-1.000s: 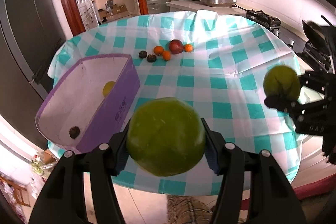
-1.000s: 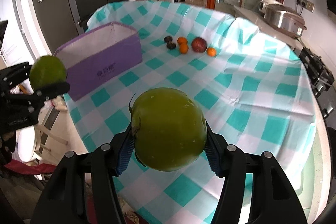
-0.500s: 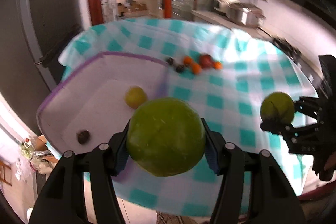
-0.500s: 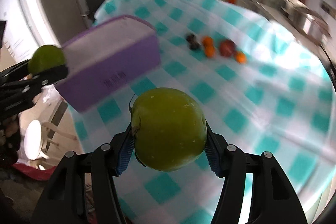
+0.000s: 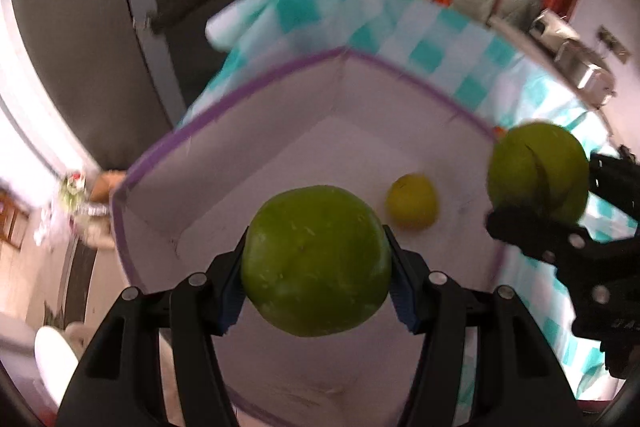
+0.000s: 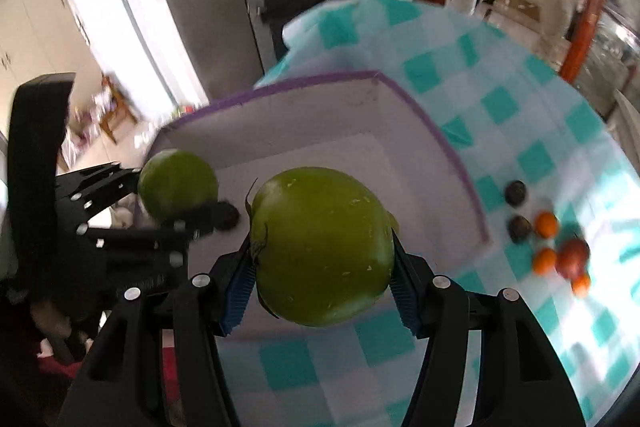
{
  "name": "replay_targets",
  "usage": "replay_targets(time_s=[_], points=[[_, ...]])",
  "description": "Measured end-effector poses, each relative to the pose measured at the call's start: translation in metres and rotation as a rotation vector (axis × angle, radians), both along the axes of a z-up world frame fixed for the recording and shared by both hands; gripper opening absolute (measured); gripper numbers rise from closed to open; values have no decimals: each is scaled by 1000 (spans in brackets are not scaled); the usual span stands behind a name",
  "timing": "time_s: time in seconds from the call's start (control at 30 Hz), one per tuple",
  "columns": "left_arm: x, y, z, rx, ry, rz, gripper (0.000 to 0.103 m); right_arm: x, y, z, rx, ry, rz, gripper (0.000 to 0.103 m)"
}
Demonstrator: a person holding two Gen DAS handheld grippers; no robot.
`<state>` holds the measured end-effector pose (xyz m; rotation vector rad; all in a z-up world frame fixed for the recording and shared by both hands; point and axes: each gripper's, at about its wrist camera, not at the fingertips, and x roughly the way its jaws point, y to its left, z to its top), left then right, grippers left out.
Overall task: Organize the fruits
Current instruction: 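Carry both green apples over the purple box and lower them inside, then open both tools to release the green apples into the box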
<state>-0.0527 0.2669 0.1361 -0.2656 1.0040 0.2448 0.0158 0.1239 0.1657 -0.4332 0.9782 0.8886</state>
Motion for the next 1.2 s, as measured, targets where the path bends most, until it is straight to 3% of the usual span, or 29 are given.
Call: replay_targets(time_s=[0.27, 0.43, 0.63, 0.8, 0.83, 0.9, 0.93, 1.0, 1.03, 1.17, 1.2], points=[[42, 27, -39, -1, 144, 17, 60, 64, 73, -56, -144, 76, -35, 59], [61, 20, -54, 6, 251, -78, 60, 106, 107, -94, -223, 160, -72, 59], [66, 12, -73, -28, 378, -173, 60, 116, 131, -134, -346, 219, -72, 59], [68, 13, -84, -64, 453, -191, 60, 114, 132, -145, -363, 258, -81, 61], [69, 12, -85, -73, 462, -196, 60, 114, 132, -143, -351, 261, -79, 65], [69, 12, -81, -75, 444, -201, 69, 111, 131, -133, -305, 261, -72, 77], [67, 12, -77, -75, 429, -204, 78, 109, 131, -126, -287, 260, -62, 77], [64, 11, -68, -83, 372, -213, 84, 106, 126, -108, -258, 242, -56, 77], [60, 9, -56, -65, 304, -232, 91, 105, 120, -95, -245, 233, -67, 77], [47, 2, -23, 23, 152, -207, 93, 105, 49, -29, 55, 220, -138, 77], [42, 1, -6, 66, 65, -158, 93, 105, 12, -10, 170, 189, -188, 77]])
